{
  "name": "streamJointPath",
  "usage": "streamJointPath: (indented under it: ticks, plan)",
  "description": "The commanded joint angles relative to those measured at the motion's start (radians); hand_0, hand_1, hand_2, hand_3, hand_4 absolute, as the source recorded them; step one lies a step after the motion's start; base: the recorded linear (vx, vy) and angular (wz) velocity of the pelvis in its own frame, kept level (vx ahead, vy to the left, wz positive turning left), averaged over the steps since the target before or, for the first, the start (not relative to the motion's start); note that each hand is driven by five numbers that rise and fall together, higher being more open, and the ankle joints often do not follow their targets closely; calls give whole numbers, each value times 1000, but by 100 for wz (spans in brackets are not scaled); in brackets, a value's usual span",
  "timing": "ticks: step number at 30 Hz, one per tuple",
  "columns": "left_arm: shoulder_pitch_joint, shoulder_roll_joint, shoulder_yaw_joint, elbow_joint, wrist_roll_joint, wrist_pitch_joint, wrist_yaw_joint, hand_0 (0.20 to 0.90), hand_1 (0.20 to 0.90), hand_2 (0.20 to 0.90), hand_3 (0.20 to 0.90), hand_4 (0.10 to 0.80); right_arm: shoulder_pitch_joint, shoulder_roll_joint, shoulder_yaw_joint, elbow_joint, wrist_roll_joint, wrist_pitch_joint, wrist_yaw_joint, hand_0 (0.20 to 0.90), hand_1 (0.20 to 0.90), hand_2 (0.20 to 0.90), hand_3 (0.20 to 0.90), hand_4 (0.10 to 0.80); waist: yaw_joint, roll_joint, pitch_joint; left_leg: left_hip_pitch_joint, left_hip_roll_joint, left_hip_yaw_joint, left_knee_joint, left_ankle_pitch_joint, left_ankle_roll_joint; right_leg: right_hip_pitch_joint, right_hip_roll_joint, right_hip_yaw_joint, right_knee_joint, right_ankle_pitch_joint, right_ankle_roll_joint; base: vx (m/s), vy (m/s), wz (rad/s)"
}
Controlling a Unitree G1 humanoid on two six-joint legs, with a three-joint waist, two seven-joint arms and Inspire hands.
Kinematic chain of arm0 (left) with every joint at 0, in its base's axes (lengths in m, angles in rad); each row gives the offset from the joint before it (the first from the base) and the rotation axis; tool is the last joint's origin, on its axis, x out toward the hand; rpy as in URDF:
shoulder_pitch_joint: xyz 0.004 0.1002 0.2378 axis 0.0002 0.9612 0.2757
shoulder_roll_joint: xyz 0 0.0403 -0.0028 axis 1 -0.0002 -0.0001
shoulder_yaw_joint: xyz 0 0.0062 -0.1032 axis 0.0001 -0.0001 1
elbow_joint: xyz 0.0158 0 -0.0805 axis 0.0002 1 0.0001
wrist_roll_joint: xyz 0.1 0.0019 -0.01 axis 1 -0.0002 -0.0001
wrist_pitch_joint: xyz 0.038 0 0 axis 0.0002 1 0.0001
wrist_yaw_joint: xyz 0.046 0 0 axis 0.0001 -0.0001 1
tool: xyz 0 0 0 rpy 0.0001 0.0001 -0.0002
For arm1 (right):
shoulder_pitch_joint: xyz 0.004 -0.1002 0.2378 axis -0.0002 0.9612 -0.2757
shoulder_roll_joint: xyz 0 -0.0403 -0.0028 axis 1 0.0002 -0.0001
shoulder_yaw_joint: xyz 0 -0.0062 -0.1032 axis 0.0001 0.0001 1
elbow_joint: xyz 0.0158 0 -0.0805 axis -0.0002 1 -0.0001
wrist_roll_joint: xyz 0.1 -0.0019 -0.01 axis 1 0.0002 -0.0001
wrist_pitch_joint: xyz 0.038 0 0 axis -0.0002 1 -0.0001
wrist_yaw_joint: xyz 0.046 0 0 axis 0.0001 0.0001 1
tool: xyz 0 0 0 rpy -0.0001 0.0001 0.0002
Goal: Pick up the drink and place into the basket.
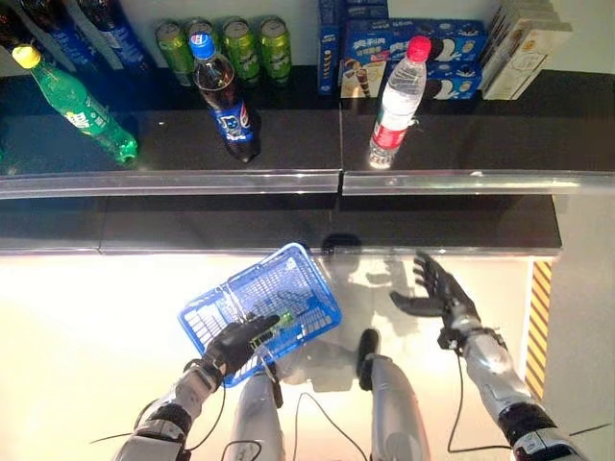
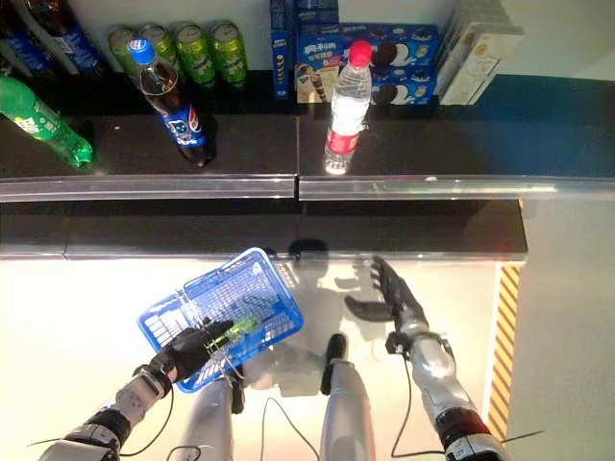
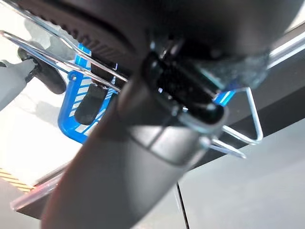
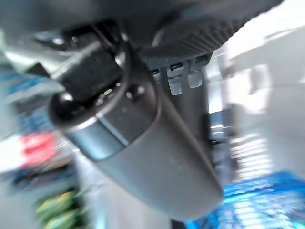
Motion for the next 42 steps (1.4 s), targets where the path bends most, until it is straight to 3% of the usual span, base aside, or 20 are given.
streamJointPath:
  ticks: [1,11,26,42]
  plan:
    - [140,5,-15,-45,-74,21,-85,300,300,300,200,100,37,-69,-34,-145,-123,-128,-72,900,900,900,900,800,10,-38,-75,-7,34,-10,-24,57,-2,36,-76,84,-16,-1,115,66,8,-2]
    - [168,-8,-16,-49,-85,-5,-111,300,300,300,200,100,-1,-169,-96,-453,-143,-203,-123,900,900,900,900,800,-1,-34,-45,17,37,3,-43,66,-2,64,-67,83,-52,12,118,19,2,-1]
    - [181,-12,37,-60,-190,4,-103,300,300,300,200,100,-54,-227,-166,-563,-67,-225,-139,900,900,900,900,800,9,-28,-21,45,39,6,-58,77,-4,92,-79,67,-52,10,119,13,-3,-1]
    - [197,-22,44,-66,-164,6,-91,300,300,300,200,100,-113,-164,-193,-523,178,-207,-68,900,900,900,900,800,29,-19,4,75,27,1,-63,80,5,117,-90,57,-45,14,117,34,4,3]
